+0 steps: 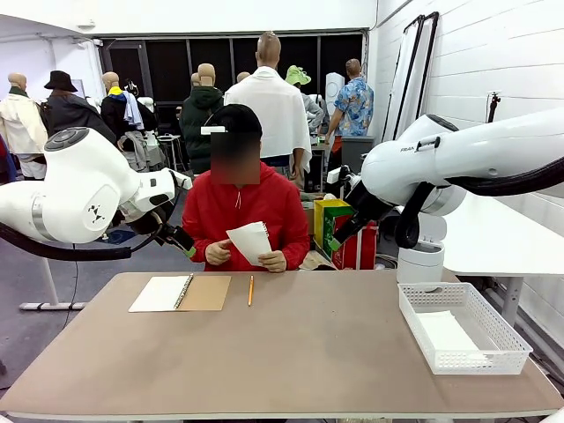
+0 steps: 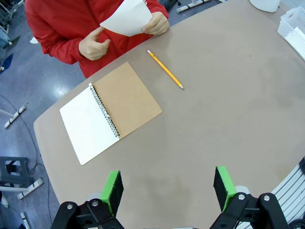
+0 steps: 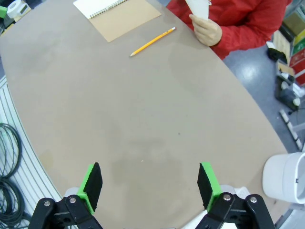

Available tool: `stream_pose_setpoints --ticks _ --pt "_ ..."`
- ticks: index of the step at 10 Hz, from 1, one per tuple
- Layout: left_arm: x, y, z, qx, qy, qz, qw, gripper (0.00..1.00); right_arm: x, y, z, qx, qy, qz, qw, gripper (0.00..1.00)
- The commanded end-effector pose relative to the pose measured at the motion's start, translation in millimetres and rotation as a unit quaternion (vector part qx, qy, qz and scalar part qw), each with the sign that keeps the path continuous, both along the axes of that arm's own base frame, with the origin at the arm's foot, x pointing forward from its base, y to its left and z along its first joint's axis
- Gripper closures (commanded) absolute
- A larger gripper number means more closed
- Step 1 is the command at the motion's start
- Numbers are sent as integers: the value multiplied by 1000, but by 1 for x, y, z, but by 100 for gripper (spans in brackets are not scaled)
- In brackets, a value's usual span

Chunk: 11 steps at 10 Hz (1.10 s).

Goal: Sort the paper based on its condition.
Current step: If a person hands you a paper, place it in the Organizing basket , and if it's crumpled, put it in the Trash can.

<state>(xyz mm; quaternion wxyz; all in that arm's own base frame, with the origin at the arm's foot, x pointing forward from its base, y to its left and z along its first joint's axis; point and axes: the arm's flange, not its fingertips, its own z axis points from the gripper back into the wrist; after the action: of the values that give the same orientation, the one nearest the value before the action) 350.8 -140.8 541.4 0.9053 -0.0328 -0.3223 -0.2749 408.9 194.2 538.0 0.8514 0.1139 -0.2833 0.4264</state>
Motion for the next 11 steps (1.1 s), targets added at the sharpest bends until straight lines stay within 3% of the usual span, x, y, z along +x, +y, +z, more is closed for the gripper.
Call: stream_pose_setpoints --ticks 1,11 --pt "0 1 0 -1 -2 0 1000 0 2 1 0 -3 -1 -1 1000 0" --pt "0 1 0 -1 -2 0 1000 0 2 1 0 -3 -1 -1 1000 0"
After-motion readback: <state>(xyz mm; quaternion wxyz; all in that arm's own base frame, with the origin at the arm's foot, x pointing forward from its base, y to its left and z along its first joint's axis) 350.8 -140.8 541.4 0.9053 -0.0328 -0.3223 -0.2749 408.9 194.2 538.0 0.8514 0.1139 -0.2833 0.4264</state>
